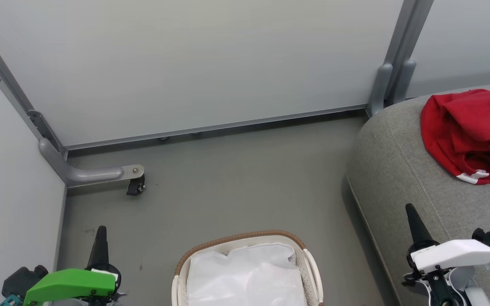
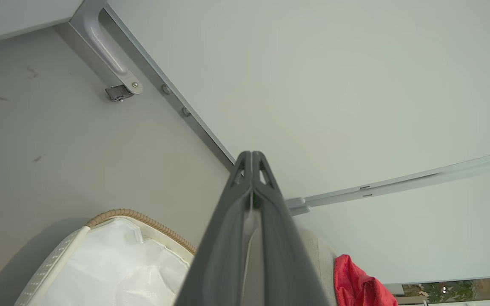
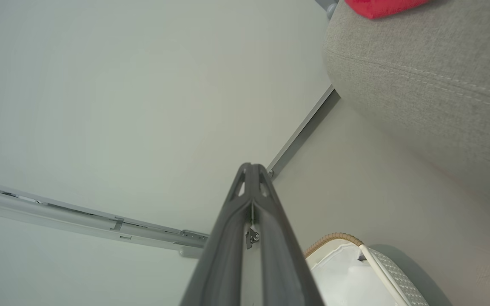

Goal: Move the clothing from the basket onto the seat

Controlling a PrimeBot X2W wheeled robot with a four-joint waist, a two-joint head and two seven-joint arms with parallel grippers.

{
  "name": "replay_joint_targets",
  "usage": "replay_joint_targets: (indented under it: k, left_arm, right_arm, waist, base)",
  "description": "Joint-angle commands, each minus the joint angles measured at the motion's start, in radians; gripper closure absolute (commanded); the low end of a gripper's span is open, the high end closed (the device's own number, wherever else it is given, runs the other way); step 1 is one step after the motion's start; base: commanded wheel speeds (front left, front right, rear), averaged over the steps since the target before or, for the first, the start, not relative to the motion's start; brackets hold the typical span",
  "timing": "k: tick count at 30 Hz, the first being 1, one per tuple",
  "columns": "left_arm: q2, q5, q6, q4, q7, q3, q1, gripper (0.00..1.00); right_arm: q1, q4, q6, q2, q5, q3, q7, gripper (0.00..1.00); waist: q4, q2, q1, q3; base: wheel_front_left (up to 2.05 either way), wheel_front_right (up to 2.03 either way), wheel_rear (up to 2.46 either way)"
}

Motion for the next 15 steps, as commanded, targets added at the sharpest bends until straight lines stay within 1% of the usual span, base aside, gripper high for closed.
replay_joint_targets:
  k: [1,15]
  left_arm:
    - [0.007,-0.028,-0.008,-0.012,0.007,0.007,-0.028,1.0]
    - [0.007,-0.149,-0.021,-0.015,0.043,0.031,-0.047,1.0]
  right_arm:
    - [-0.018,-0.014,0.0,-0.006,0.031,-0.006,0.007,1.0]
    - [-0.02,-0.028,0.0,-0.007,0.174,-0.022,0.043,1.0]
  waist:
    - [0.0,0.0,0.0,0.0]
    - [0.0,0.0,0.0,0.003]
  base:
    - [0.0,0.0,0.0]
    - [0.0,0.0,0.0]
